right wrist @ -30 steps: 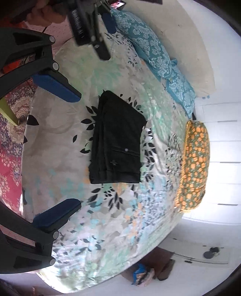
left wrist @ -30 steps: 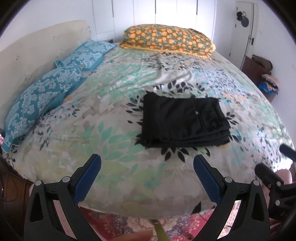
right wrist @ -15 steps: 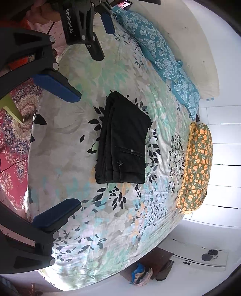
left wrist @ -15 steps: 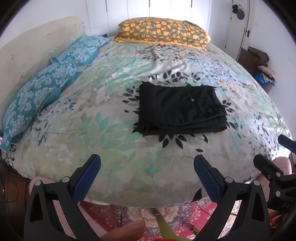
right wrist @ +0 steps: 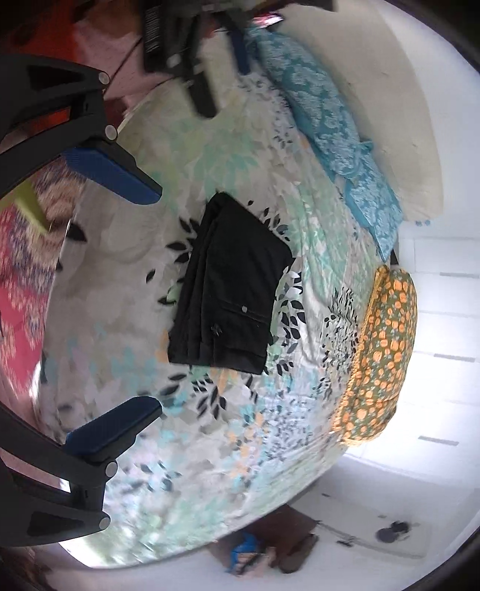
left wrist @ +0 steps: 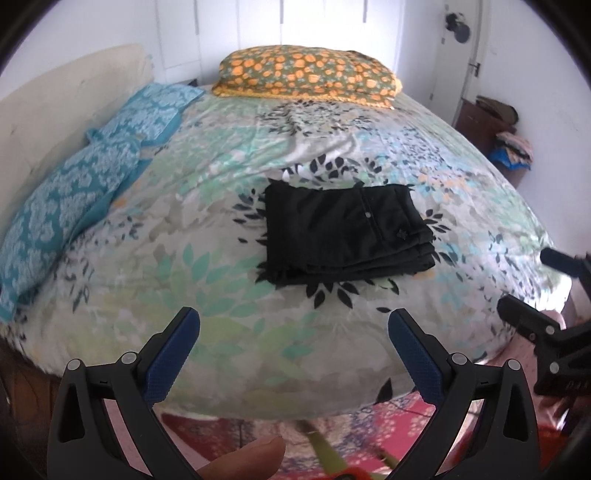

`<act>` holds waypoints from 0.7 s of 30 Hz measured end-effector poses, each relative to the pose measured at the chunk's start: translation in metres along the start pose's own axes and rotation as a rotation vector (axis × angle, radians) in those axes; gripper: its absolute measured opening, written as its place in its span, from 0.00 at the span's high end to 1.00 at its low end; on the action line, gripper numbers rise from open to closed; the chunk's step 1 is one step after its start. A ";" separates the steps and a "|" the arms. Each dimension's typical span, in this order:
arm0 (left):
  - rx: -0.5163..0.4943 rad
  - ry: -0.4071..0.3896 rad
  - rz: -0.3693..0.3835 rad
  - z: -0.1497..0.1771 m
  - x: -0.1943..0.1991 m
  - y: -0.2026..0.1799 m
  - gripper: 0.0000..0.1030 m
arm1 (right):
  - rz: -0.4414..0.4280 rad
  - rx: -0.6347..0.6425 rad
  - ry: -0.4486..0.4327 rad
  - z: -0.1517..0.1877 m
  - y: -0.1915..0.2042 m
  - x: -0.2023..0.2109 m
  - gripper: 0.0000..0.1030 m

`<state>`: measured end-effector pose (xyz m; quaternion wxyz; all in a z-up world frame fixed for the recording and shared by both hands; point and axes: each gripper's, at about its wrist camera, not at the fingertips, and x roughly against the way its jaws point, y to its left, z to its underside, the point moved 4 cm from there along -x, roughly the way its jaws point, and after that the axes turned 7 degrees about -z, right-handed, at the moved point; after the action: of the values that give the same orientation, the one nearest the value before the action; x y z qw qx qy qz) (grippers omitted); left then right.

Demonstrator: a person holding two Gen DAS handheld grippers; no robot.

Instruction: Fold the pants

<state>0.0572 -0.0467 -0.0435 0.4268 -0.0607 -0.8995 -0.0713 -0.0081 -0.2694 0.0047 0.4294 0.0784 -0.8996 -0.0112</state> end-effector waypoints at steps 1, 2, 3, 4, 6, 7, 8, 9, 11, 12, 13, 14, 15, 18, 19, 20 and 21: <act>0.001 0.007 -0.005 0.004 -0.001 -0.002 0.01 | 0.008 -0.037 -0.013 0.005 0.001 0.000 0.00; -0.005 0.020 -0.006 0.008 -0.002 -0.004 0.01 | 0.015 -0.062 -0.024 0.008 0.001 0.000 0.00; -0.012 0.032 -0.004 0.012 -0.003 -0.006 0.01 | 0.019 -0.080 -0.029 0.012 0.002 0.000 0.00; -0.015 0.044 -0.002 0.014 -0.004 -0.008 0.01 | 0.017 -0.089 -0.022 0.018 0.004 -0.001 0.00; -0.018 0.057 0.007 0.016 -0.005 -0.012 0.01 | 0.026 -0.072 -0.006 0.023 0.006 -0.001 0.00; -0.022 0.057 0.011 0.017 -0.005 -0.014 0.01 | 0.042 -0.061 -0.005 0.024 0.006 -0.001 0.00; -0.028 0.054 0.010 0.017 -0.005 -0.016 0.01 | 0.048 -0.059 -0.009 0.023 0.006 0.000 0.00; -0.031 0.052 0.008 0.017 -0.004 -0.018 0.01 | 0.051 -0.059 -0.015 0.022 0.006 0.001 0.00; -0.028 0.052 0.010 0.017 -0.003 -0.020 0.01 | 0.069 -0.045 -0.028 0.019 0.007 0.002 0.00; -0.027 0.051 0.006 0.017 -0.002 -0.020 0.01 | 0.081 -0.034 -0.031 0.019 0.007 0.002 0.00; -0.026 0.049 0.000 0.017 -0.001 -0.019 0.01 | 0.089 -0.030 -0.029 0.018 0.007 0.001 0.00; -0.024 0.046 -0.012 0.016 0.000 -0.018 0.01 | 0.088 -0.035 -0.025 0.018 0.006 0.000 0.00; -0.021 0.047 -0.020 0.016 0.001 -0.017 0.01 | 0.085 -0.042 -0.018 0.019 0.005 -0.001 0.00; -0.003 0.057 -0.040 0.019 0.002 -0.014 0.01 | 0.091 -0.059 0.000 0.022 0.001 -0.005 0.00; -0.002 0.058 -0.044 0.019 0.002 -0.013 0.01 | 0.093 -0.063 0.003 0.023 0.000 -0.005 0.00; -0.001 0.059 -0.051 0.019 0.002 -0.013 0.01 | 0.092 -0.066 0.003 0.023 0.000 -0.005 0.00; 0.002 0.059 -0.055 0.019 0.001 -0.012 0.01 | 0.093 -0.065 0.003 0.022 0.000 -0.005 0.00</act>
<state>0.0404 -0.0550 -0.0551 0.4512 -0.0335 -0.8878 -0.0839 -0.0221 -0.2698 -0.0136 0.4333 0.0227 -0.9007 -0.0205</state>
